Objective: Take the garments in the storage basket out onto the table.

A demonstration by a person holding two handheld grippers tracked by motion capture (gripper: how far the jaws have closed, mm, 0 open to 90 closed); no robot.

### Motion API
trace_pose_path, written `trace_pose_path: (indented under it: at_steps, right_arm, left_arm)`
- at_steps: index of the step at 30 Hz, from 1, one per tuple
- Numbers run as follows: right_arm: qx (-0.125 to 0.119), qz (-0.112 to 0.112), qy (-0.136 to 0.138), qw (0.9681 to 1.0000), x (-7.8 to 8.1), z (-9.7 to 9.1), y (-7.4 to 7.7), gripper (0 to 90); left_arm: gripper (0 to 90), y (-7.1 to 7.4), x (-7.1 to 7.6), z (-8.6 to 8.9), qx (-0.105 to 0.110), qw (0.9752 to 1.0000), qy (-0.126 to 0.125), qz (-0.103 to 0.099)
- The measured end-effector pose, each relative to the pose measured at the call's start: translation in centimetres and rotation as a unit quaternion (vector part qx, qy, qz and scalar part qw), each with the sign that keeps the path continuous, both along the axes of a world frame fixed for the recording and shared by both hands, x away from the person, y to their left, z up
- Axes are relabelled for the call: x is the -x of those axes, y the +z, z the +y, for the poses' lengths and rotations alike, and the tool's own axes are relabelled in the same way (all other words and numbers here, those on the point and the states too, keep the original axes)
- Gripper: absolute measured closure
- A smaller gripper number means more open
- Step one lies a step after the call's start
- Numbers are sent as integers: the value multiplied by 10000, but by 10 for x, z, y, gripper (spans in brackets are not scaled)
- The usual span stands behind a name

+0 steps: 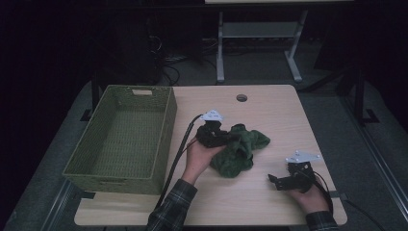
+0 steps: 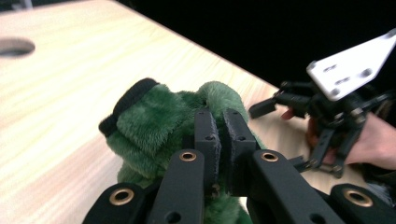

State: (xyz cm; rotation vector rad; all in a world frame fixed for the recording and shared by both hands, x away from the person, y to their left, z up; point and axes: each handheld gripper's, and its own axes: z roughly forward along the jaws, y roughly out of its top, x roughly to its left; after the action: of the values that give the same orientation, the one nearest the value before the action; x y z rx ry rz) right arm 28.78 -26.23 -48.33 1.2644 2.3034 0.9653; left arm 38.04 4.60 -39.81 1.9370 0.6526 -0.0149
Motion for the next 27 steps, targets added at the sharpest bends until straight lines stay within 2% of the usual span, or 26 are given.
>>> trace_pose_path:
  at_steps: [2,5,6,9,16,20,24,27]
  right_arm:
    - [2,-5,5,10000,0,0,0,21]
    - [1,-4,3,10000,0,0,0,21]
    - [2,-4,4,10000,0,0,0,21]
    - [-1,-4,2,10000,0,0,0,22]
    - [-1,0,-1,10000,0,0,0,21]
    - [-10,13,-5,10000,0,0,0,21]
    - [-9,12,-3,10000,0,0,0,21]
    - [-9,11,-3,10000,0,0,0,22]
  left_arm:
    - [855,-9,-3,2,6,10000,58,55]
    - [852,-20,-8,5,-113,9998,120,131]
    - [852,-20,-8,5,-113,9998,120,131]
    - [853,-37,-15,4,-315,9991,160,227]
    - [851,-58,-24,1,-729,9967,225,278]
    - [806,-57,-24,3,-714,9968,252,262]
    - [669,-43,-19,8,-826,9963,223,99]
    - [595,-35,-14,13,-776,9968,187,36]
